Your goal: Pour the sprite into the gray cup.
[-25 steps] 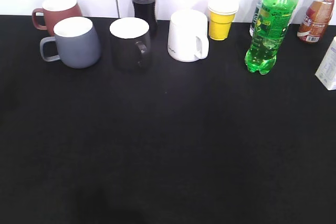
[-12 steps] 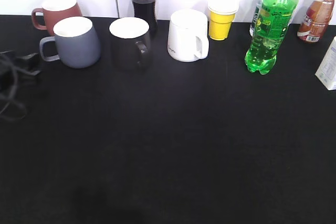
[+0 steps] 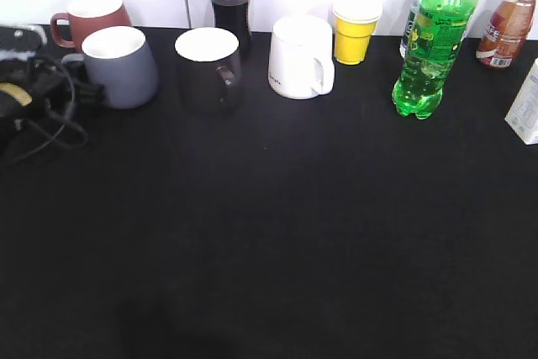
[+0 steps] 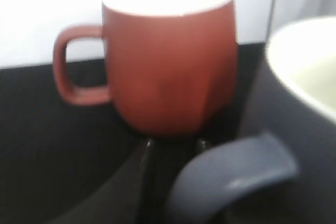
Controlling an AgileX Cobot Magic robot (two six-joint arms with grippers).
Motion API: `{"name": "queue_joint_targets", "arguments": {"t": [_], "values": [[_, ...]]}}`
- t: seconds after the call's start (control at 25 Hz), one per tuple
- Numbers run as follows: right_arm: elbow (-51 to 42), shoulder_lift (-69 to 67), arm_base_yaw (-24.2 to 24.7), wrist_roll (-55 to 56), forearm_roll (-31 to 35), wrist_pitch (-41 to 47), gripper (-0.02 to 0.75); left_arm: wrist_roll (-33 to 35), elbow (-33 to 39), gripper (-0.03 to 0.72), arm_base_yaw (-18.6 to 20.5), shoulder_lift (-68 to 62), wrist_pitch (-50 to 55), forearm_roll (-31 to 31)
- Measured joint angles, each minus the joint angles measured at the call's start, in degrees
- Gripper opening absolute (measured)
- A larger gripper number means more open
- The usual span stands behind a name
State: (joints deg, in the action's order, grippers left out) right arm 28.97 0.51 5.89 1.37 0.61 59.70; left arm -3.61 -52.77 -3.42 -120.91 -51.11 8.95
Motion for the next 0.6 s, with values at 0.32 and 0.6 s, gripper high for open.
{"name": "queue_joint_targets", "arguments": {"t": [0.32, 0.6], "values": [[0.00, 0.00, 0.00, 0.00, 0.00, 0.00, 0.585, 0.30, 0.54, 0.082, 0.11, 1.84, 0.43, 2.92], [0.00, 0.00, 0.00, 0.00, 0.00, 0.00, 0.585, 0.30, 19.17, 0.078, 0.11, 21.65, -2.70, 7.04]]}}
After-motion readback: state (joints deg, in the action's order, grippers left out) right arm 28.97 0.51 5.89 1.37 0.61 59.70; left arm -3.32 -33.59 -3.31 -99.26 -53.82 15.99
